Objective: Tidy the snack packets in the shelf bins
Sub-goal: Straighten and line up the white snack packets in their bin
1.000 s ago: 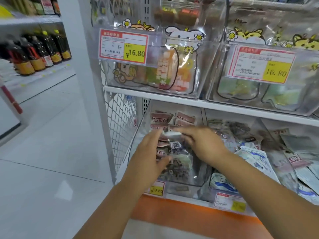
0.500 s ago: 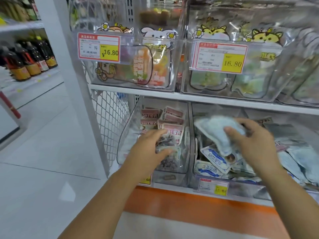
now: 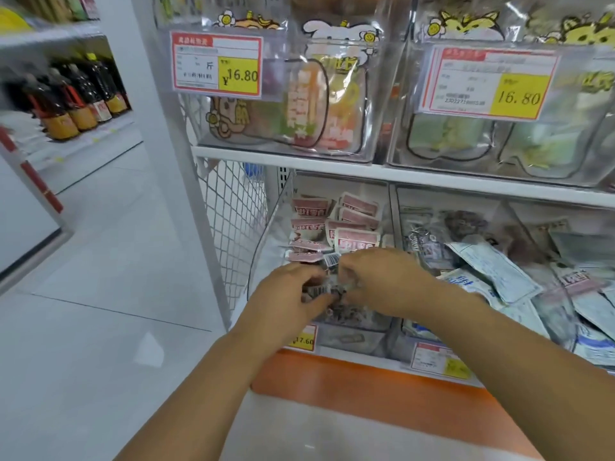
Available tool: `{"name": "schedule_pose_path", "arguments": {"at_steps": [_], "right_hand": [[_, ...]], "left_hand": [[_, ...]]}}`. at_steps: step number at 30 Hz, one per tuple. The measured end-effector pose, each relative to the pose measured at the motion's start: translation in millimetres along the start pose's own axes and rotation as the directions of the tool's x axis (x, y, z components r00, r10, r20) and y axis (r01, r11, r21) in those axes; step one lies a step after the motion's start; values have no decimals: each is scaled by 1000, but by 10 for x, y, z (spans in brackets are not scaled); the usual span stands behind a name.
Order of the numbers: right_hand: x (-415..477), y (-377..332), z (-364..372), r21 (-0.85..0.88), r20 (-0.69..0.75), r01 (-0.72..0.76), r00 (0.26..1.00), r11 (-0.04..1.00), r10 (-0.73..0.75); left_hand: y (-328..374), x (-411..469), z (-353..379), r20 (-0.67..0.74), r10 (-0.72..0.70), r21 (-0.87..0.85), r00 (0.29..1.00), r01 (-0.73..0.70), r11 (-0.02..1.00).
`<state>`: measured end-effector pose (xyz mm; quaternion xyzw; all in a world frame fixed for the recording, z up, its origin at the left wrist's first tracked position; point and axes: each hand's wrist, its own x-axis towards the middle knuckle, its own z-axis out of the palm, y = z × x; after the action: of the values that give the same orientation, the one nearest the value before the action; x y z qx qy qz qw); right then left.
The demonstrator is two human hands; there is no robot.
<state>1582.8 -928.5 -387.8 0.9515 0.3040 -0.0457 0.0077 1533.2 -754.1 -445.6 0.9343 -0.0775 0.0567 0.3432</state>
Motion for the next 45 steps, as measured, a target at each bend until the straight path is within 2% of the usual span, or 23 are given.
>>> {"name": "schedule_pose_path", "arguments": {"at_steps": [2,4,7,9,10,11,13,15,18,20,22,23,26,28,30,34,37,39,41,45], "right_hand": [[-8,28,-15,252,-59,19,998,968,-4],[-76,66,-75,538,-85,38,996,842,9],[-99,77,-248,710,-100,53,995,702,26],[31,133,-268,751,-87,-1,991,660,101],[135,188,-242,712,-60,-46,990,701,126],[227,207,-227,609,-26,-80,992,789,120],[403,225,-122,262,93,-61,995,963,38],[538,214,8,25,176,-24,984,999,19],[575,240,16,-19,88,-37,995,999,38],[478,299,-17,194,57,-72,996,978,62],[339,310,-91,482,-4,-76,996,873,89],[257,279,-142,571,-45,-61,993,819,105],[-58,148,-254,692,-234,14,950,721,206],[-334,88,-278,817,-289,68,907,572,305],[-579,38,-293,900,-248,94,913,426,323],[-839,2,-150,964,-101,21,951,264,293],[-1096,158,-36,992,-26,-19,940,126,340],[-1327,341,-31,994,-42,-8,896,111,441],[-1574,554,-50,992,-97,37,820,118,563],[-2014,1101,-67,984,-172,67,576,164,799]], "left_hand": [[2,-18,-69,-11,-20,-20,1000,19,1000],[11,-29,-148,-3,-49,-78,999,49,996],[71,-49,-215,-16,-118,-332,993,106,937],[122,-71,-287,-105,-174,-459,979,108,882],[129,-75,-359,-166,-203,-478,965,101,872],[118,-78,-442,-223,-233,-490,947,98,866],[26,-63,-588,-266,-266,-532,926,90,842],[-59,-69,-662,-231,-266,-553,936,98,828],[-72,-106,-636,-202,-260,-534,944,117,837],[-61,-112,-604,-195,-256,-507,947,127,853],[-61,-110,-583,-191,-252,-470,949,137,872],[-48,-109,-576,-200,-249,-445,948,139,885],[57,-157,-571,-260,-231,-395,938,116,912],[102,-173,-598,-291,-240,-443,926,92,892],[179,-186,-621,-227,-245,-518,943,96,850],[516,-241,-446,41,-168,-587,985,160,794],[764,-208,-247,93,-160,-559,983,185,808],[964,-146,-98,108,-112,-483,988,150,863],[1245,-86,82,106,-34,-451,994,78,889],[1783,38,488,87,156,-301,984,-123,946]]}}
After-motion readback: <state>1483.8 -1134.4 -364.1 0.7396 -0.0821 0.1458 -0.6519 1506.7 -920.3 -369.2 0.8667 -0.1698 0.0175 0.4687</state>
